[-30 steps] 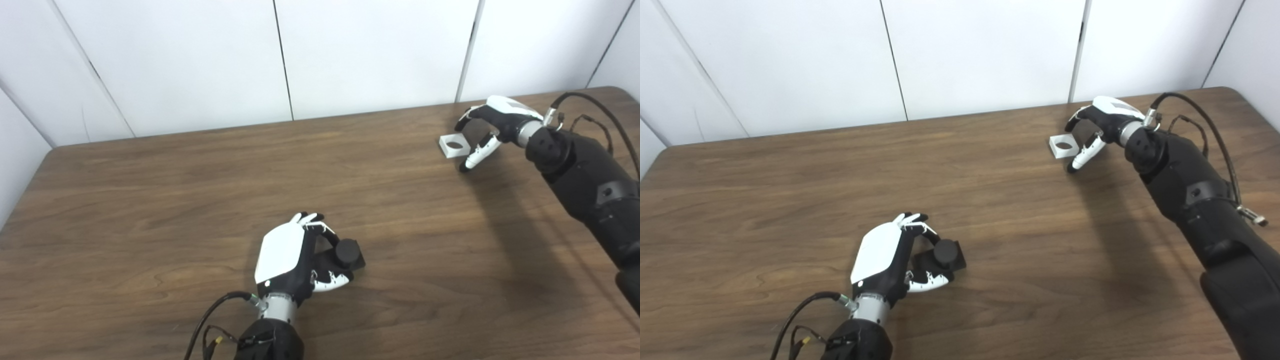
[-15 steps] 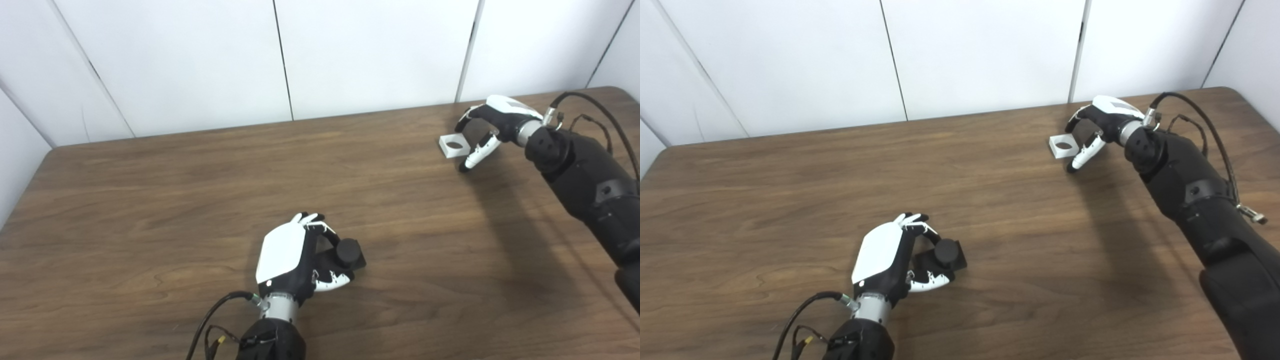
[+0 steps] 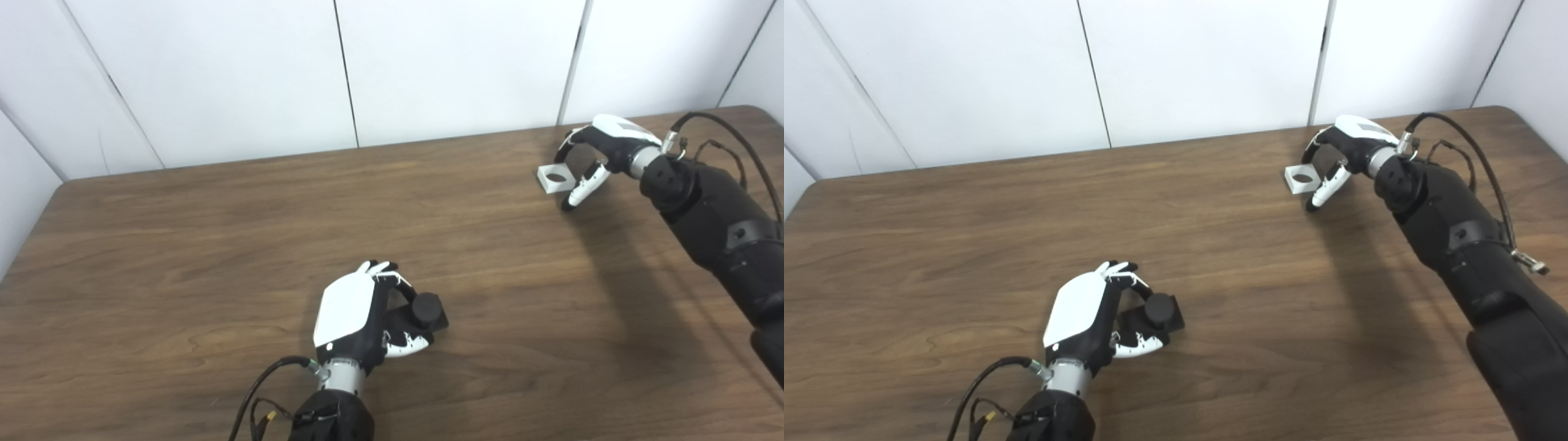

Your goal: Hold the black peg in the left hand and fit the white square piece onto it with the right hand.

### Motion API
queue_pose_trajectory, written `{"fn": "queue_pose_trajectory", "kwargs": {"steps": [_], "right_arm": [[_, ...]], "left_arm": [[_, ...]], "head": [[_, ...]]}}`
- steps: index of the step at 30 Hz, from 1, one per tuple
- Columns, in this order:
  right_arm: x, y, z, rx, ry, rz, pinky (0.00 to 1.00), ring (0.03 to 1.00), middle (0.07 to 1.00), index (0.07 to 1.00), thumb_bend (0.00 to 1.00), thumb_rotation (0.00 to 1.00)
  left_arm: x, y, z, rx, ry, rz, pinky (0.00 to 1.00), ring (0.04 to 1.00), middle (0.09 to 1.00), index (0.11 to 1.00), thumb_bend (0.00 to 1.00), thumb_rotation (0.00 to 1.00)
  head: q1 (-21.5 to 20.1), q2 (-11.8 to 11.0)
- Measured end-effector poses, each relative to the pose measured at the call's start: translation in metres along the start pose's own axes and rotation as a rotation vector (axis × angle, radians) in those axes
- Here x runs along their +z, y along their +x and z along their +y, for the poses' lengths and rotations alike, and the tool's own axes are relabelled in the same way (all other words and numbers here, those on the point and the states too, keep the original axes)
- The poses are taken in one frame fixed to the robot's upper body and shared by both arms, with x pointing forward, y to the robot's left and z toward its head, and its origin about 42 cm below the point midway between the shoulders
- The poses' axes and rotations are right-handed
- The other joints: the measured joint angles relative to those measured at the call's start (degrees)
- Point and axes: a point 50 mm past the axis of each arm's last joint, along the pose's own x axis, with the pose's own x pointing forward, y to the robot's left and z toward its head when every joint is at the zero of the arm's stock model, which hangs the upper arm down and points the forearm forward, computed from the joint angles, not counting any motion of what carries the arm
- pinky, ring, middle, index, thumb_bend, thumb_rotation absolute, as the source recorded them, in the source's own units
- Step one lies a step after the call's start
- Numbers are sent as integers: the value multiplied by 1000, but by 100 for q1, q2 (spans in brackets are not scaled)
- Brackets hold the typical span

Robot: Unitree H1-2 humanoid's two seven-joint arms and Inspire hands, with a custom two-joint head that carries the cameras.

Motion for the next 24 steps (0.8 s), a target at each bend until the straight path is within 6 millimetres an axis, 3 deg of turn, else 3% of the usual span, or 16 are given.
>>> {"fn": "queue_pose_trajectory", "kwargs": {"steps": [16,19,24], "right_arm": [[1,0,1,3,-5,-28,913,975,905,626,723,169],[0,0,2,5,-6,-34,930,973,898,516,555,149],[-1,0,3,2,-3,-39,953,970,888,493,522,145]], "left_arm": [[0,0,0,-1,1,0,826,948,870,489,500,76],[0,0,0,-2,-2,-1,828,951,871,490,501,75],[2,0,-1,-4,-6,-2,821,951,872,491,500,76]], "head": [[26,-18],[35,-18],[35,-18]]}}
